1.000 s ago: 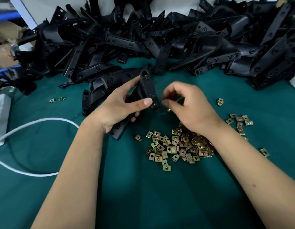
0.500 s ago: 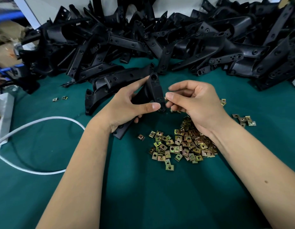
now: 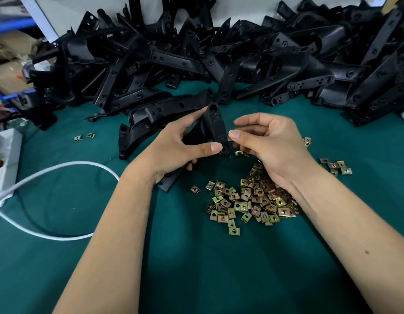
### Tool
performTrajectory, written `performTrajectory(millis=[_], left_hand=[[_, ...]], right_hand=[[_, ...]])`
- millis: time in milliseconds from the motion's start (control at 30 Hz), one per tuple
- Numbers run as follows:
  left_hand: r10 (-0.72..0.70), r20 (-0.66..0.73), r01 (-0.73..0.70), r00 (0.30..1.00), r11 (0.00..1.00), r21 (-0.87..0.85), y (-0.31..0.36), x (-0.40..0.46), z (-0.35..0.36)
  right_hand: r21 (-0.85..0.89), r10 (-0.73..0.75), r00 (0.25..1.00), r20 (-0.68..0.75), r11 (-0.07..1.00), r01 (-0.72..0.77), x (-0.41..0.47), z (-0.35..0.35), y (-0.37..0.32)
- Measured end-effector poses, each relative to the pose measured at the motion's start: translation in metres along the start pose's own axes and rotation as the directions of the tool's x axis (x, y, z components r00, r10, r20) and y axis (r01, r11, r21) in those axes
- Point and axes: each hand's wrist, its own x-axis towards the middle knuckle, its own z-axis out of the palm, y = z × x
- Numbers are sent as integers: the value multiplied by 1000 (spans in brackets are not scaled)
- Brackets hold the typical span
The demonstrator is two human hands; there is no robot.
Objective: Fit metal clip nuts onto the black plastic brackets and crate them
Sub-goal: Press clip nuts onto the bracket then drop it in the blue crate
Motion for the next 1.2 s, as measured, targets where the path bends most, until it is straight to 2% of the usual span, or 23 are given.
performTrajectory(millis=[333,467,600,900,1000,1100,1200], left_hand=[[2,25,-3,1000,999,42,-2,2,2],[27,19,-28,999,998,64,0,0,4],[76,-21,-72,997,988,135,0,-1,10],[46,-35,-43,998,996,79,-1,0,12],[58,-39,-55,998,995,79,0,1,13],[56,-58,-54,997,998,45,0,1,13],[47,-88,-49,995,999,-15,1,0,9]], right_hand=[[-38,-32,999,19,999,33,0,-2,0],[-109,-57,996,65,992,64,1,-6,-2],[-175,-108,993,51,978,116,2,-7,0],[-155,-169,982,79,971,180,2,-6,0],[-132,-108,993,53,985,114,2,-4,4],[-208,-51,995,85,976,68,1,-2,4],[-174,-21,994,109,984,40,3,-7,-1]])
